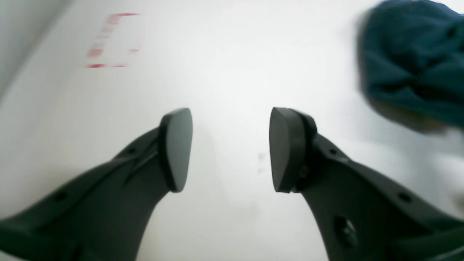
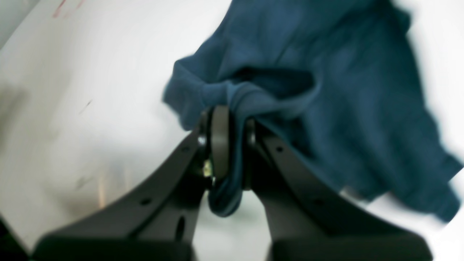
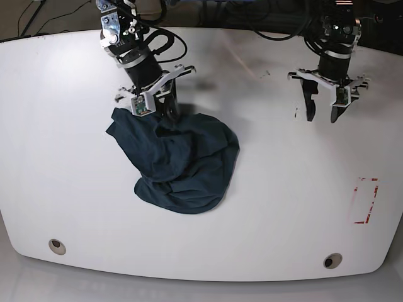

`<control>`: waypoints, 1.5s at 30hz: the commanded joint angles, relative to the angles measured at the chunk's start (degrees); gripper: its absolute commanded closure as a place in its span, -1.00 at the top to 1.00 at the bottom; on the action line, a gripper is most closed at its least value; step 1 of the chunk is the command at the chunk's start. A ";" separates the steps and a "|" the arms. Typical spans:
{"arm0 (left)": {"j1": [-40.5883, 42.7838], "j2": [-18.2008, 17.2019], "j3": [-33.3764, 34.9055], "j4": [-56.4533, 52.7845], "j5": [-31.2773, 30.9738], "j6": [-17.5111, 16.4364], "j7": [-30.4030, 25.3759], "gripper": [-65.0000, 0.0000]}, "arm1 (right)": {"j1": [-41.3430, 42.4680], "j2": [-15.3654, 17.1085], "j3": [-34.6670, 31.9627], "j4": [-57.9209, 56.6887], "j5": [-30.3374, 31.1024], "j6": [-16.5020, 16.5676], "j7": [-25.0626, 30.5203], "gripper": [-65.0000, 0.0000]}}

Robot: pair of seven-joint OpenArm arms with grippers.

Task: Layout the t-shirt on the table in an organized manner, then fold the t-shirt properly
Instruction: 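Lift the pinched shirt with the right gripper, pulling it out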

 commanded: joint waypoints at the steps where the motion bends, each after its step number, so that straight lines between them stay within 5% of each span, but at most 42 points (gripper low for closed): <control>1: -2.23 -0.22 1.42 0.99 -0.33 0.41 0.05 -0.02 | 3.66 0.94 0.08 1.27 0.39 0.28 2.58 -1.00; 23: -11.38 -0.75 19.09 -2.26 0.20 0.41 6.12 -0.02 | 29.33 7.89 0.08 -0.84 5.32 0.20 2.49 -1.00; 45: -19.73 0.84 21.90 -12.11 -0.15 0.41 5.94 -0.02 | 54.65 15.36 0.17 -1.28 17.45 0.20 2.49 -1.00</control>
